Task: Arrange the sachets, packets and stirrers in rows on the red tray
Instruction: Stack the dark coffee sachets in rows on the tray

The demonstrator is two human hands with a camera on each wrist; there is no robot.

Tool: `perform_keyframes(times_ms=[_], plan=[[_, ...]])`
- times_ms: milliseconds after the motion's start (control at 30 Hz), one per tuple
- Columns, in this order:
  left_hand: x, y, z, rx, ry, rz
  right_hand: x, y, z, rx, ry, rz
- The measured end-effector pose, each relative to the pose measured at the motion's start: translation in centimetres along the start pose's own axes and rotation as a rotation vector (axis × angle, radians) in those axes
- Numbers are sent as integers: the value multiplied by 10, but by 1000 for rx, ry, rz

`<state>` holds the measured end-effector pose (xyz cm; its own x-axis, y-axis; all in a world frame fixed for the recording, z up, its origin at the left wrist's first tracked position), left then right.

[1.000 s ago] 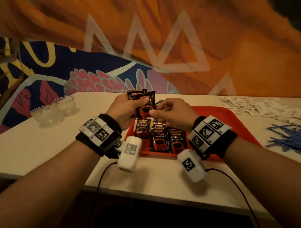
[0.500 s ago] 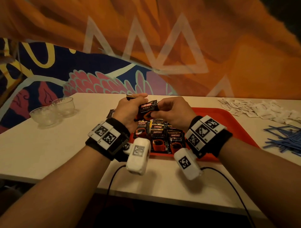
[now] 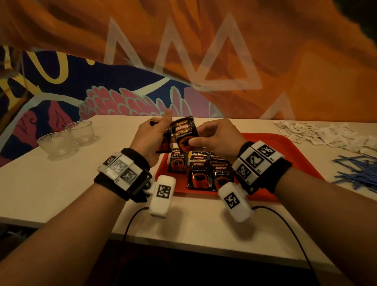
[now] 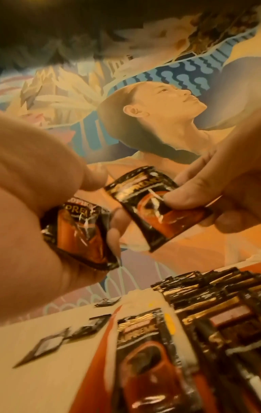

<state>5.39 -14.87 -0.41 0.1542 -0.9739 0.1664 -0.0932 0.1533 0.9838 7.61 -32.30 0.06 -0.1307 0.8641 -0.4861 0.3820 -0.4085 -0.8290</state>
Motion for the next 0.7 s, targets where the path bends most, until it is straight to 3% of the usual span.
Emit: perform_keyframes(times_ms=[133,233,367,533,700], plan=[[-10,3,-1,116,-62,-253,1,5,-5,59,19,-49],[-15,2,-6,142,-21,-372,8,3,-8,67,-40,-16],[-28,-2,-18,19,-10,-440,7,5,-5,96,-66,17],[-39,-26,-33,-171,-83,-772,-2,11,4,125,-106,90],[-30,-32,-38,-223,-144,-1013,-5,14,8,117,-127,147]])
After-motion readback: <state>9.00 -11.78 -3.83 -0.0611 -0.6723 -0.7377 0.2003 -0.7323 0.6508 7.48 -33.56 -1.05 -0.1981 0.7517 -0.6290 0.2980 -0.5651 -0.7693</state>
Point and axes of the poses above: each hand's wrist, its own z-axis away from the middle knuckle, its own x-axis out of the palm, y = z × x, the point moved 4 cm from there along -z, towards the middle knuckle
